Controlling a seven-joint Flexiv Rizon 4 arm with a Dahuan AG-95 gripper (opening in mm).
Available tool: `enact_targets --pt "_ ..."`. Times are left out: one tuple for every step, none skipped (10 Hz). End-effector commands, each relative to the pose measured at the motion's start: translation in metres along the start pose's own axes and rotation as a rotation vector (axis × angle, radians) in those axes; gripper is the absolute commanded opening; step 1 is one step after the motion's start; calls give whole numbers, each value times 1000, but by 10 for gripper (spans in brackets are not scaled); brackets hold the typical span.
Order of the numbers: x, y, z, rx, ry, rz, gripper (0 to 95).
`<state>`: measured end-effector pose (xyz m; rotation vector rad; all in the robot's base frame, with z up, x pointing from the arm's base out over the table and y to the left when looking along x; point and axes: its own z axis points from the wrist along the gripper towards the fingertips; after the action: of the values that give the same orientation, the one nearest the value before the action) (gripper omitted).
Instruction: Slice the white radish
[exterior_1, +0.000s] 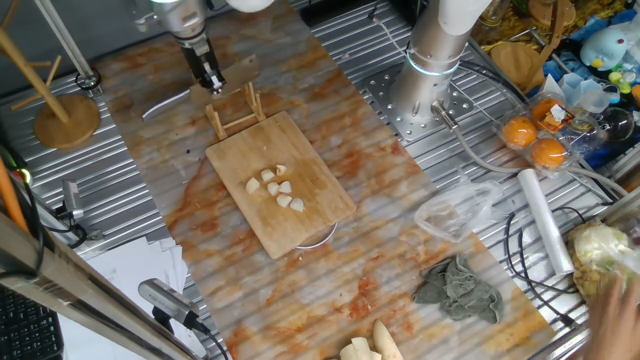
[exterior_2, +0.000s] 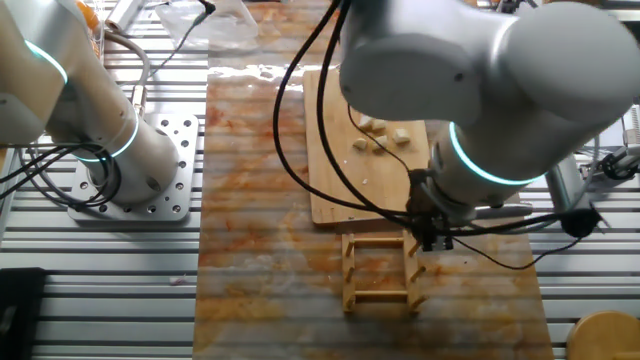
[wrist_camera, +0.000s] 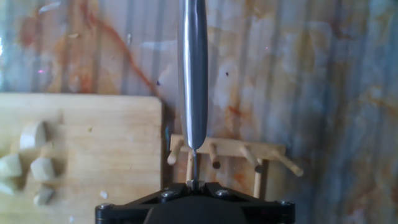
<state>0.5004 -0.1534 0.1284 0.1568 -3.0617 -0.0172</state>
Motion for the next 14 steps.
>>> enact_targets --pt "3 4 9 11 -5 6 0" --pt "4 4 13 14 -6 4 0" --pt "5 3 19 15 -13 -2 0" --pt "7 2 23 13 -15 -6 0" --pt "8 1 28 12 -18 -9 0" --pt "9 1 34 12 -21 -10 0" --pt "9 1 37 12 -21 -9 0" --pt "9 1 44 13 -21 -9 0" --pt "8 0 52 14 -28 -15 0" --pt "7 1 59 13 -36 -21 0" --pt "7 1 62 11 -35 -22 0" --pt "6 1 62 11 -33 -27 0" --pt "6 2 63 7 -30 -39 190" --pt "6 2 63 4 -30 -43 190"
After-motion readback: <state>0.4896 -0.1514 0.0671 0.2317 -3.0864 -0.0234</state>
